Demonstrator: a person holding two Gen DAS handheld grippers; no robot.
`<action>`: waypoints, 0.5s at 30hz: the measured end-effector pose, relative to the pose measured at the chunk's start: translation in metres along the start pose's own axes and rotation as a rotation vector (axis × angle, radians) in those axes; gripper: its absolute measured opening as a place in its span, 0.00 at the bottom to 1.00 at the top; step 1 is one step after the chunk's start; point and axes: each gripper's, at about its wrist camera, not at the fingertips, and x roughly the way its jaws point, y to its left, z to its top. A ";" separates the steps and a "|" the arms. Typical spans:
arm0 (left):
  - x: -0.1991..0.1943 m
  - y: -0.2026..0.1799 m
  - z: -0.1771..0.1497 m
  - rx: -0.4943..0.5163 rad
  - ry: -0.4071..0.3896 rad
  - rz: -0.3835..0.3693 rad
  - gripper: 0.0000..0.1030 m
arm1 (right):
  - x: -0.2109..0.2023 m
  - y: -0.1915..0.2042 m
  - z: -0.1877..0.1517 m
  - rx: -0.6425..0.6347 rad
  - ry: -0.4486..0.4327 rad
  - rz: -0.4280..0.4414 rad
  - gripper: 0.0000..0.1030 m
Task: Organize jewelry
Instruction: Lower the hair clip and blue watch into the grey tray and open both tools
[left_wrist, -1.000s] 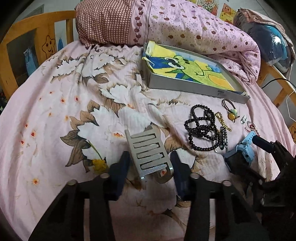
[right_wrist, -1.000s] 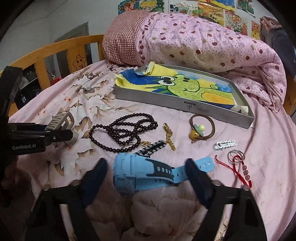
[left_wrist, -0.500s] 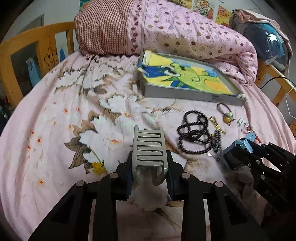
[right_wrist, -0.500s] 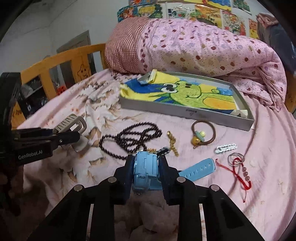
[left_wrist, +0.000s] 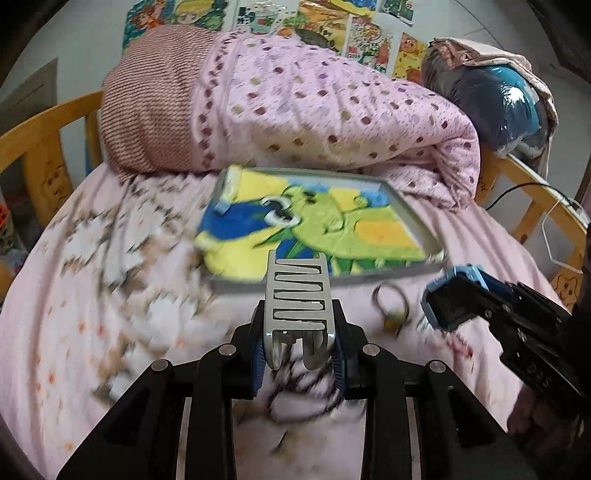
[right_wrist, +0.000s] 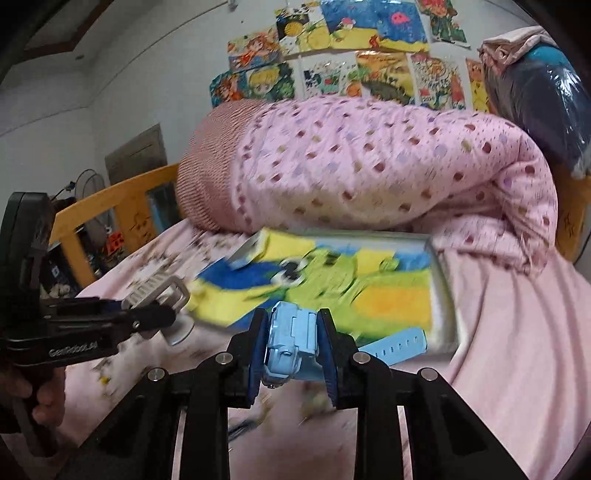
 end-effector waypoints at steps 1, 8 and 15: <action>0.007 -0.002 0.007 -0.002 0.002 -0.003 0.25 | 0.008 -0.009 0.005 0.004 -0.009 -0.007 0.25; 0.066 -0.011 0.042 0.008 0.026 -0.010 0.25 | 0.050 -0.070 0.013 0.097 -0.002 -0.027 0.25; 0.124 -0.008 0.052 -0.050 0.103 -0.030 0.25 | 0.074 -0.105 0.005 0.161 0.050 -0.044 0.25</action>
